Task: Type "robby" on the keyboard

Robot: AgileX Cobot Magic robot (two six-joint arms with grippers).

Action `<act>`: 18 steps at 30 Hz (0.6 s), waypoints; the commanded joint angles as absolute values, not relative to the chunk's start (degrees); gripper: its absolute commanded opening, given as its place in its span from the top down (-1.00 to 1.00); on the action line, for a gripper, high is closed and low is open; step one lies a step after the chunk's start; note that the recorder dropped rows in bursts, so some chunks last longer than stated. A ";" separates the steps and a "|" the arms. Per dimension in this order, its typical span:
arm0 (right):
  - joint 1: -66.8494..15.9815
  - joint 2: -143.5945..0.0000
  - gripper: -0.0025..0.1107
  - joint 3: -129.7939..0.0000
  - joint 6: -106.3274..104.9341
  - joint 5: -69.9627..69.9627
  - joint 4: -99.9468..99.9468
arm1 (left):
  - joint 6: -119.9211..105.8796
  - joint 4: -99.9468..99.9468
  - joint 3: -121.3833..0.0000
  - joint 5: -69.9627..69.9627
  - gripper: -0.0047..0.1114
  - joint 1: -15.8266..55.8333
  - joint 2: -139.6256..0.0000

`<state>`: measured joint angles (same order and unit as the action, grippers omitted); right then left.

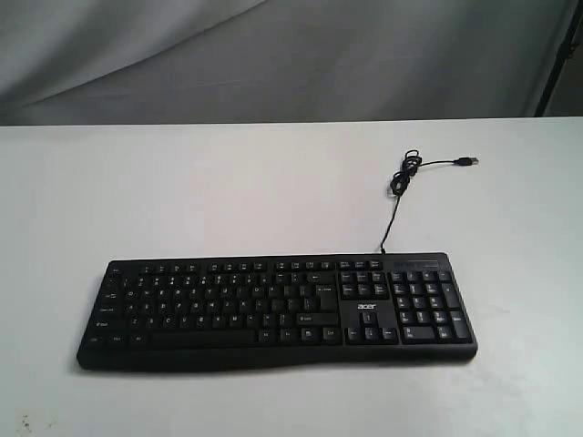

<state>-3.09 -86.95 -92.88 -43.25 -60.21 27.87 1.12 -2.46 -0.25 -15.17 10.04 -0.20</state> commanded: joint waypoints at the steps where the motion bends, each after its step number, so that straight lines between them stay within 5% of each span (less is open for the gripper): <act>1: -10.20 -94.12 0.96 -84.56 -52.80 -52.63 30.71 | 1.28 -2.74 0.00 -14.84 0.92 10.36 0.00; 9: -28.96 -116.65 0.96 -89.83 -67.79 -51.88 36.56 | 1.28 -2.74 0.00 -14.84 0.92 10.36 0.00; 18: -37.27 -132.11 0.96 -110.17 -66.07 -57.59 36.66 | 1.28 -2.74 0.00 -14.84 0.92 10.36 0.00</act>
